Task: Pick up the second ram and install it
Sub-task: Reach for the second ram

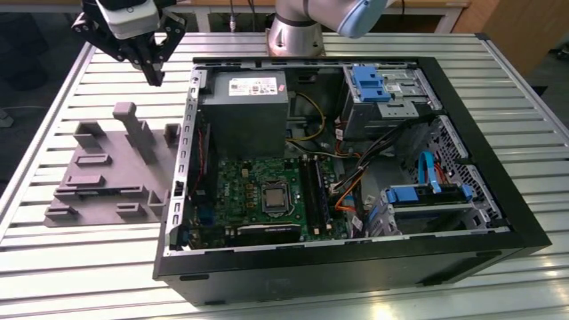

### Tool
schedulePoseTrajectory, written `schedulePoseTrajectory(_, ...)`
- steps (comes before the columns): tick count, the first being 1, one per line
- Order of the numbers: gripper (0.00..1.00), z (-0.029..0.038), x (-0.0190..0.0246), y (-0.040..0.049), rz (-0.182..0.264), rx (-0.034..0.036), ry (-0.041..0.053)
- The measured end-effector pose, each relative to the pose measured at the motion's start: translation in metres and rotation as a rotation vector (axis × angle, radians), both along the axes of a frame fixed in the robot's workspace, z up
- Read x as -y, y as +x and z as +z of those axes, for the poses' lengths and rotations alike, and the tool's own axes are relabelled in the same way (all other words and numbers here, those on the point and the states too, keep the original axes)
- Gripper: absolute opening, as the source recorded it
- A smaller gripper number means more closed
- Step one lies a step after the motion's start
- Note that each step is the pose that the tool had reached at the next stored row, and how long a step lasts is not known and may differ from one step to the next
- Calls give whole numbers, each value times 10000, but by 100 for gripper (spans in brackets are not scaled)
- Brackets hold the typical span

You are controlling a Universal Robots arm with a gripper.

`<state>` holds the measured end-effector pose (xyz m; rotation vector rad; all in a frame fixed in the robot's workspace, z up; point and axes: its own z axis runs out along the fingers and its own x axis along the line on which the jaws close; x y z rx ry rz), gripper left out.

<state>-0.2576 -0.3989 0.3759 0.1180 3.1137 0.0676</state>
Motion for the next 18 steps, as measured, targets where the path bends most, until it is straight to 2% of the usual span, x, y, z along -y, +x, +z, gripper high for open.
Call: schedulePoseTrajectory(18,11,-12,0,-75,0,-1,0)
